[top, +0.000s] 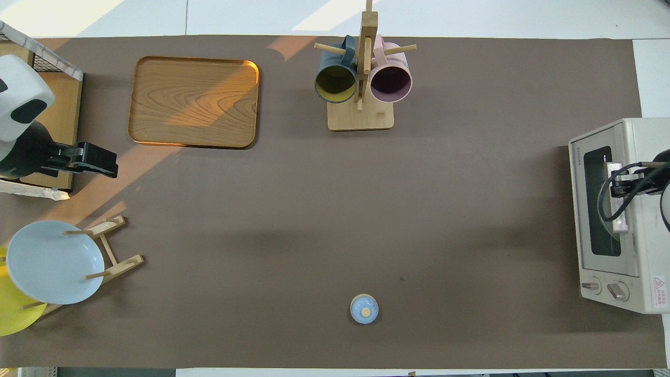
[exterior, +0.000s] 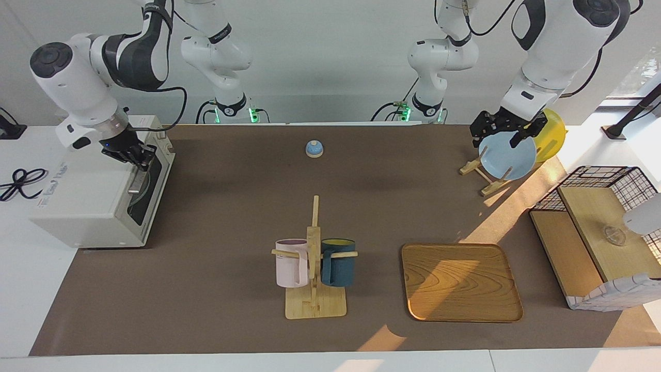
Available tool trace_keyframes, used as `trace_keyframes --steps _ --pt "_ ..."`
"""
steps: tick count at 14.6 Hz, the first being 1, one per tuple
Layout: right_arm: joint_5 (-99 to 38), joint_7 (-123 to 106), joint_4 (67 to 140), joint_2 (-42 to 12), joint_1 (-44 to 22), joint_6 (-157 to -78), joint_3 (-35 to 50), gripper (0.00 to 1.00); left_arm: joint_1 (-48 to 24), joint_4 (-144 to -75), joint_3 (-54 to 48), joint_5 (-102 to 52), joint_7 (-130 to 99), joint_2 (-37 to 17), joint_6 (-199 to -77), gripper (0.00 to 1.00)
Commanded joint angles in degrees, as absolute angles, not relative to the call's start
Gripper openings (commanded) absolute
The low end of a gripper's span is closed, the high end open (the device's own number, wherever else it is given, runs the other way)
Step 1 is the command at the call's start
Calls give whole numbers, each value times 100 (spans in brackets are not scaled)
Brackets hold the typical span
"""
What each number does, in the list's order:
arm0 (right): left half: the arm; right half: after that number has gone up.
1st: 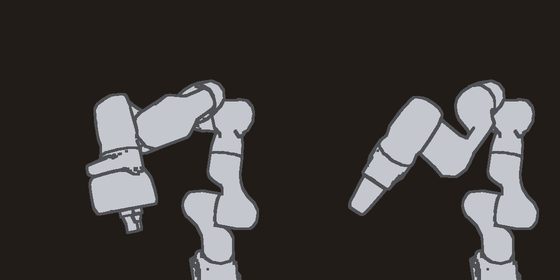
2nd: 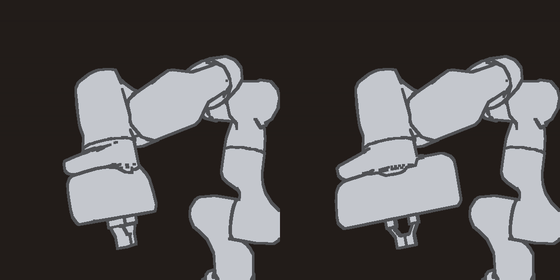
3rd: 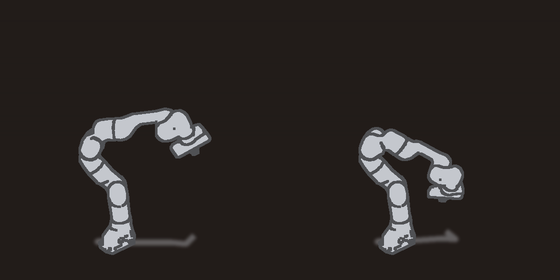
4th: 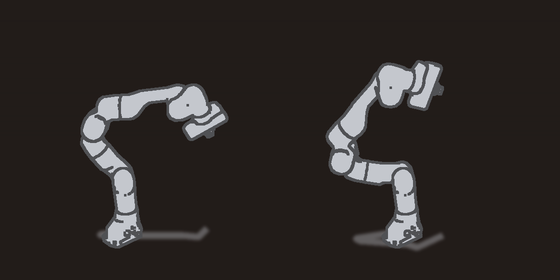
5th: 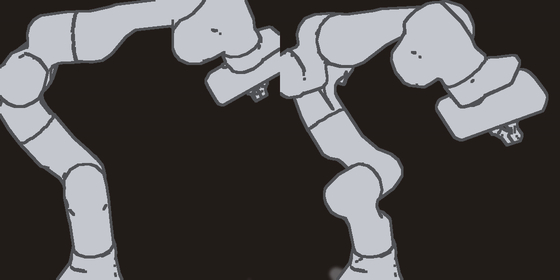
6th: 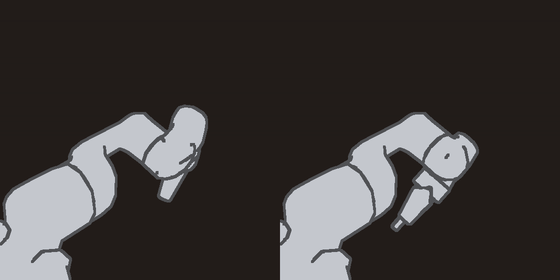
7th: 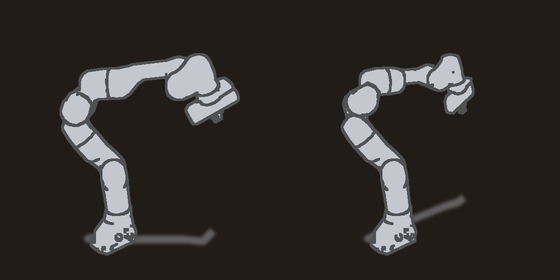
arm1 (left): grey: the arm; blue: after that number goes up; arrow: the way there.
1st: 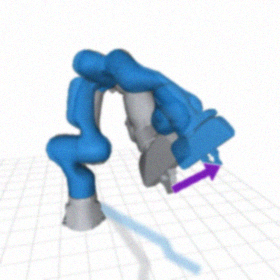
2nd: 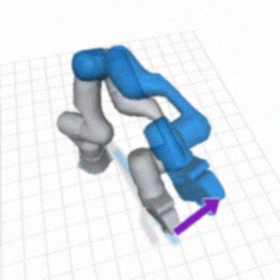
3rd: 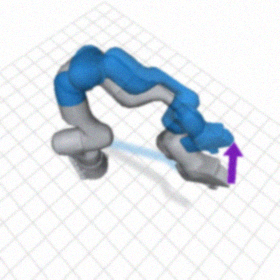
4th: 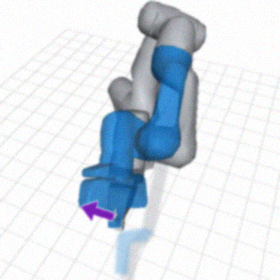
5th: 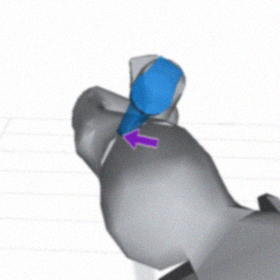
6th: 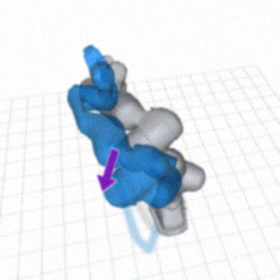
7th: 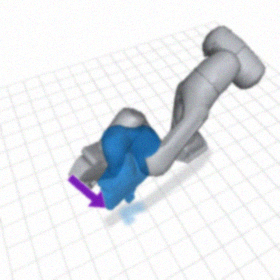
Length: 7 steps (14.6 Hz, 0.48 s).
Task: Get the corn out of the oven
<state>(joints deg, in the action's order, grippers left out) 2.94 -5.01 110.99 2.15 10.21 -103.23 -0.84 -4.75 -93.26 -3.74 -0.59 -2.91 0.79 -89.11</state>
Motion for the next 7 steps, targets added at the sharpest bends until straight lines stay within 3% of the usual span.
trace_keyframes --steps 1,7 --pt "395 -527 11320 352 1072 -10477 -44 0 -404 -9422 -404 -105 -334 202 -8859 100" --pt "633 -747 11320 264 1099 -10477 -44 0 -404 -9422 -404 -97 -334 202 -8859 100"
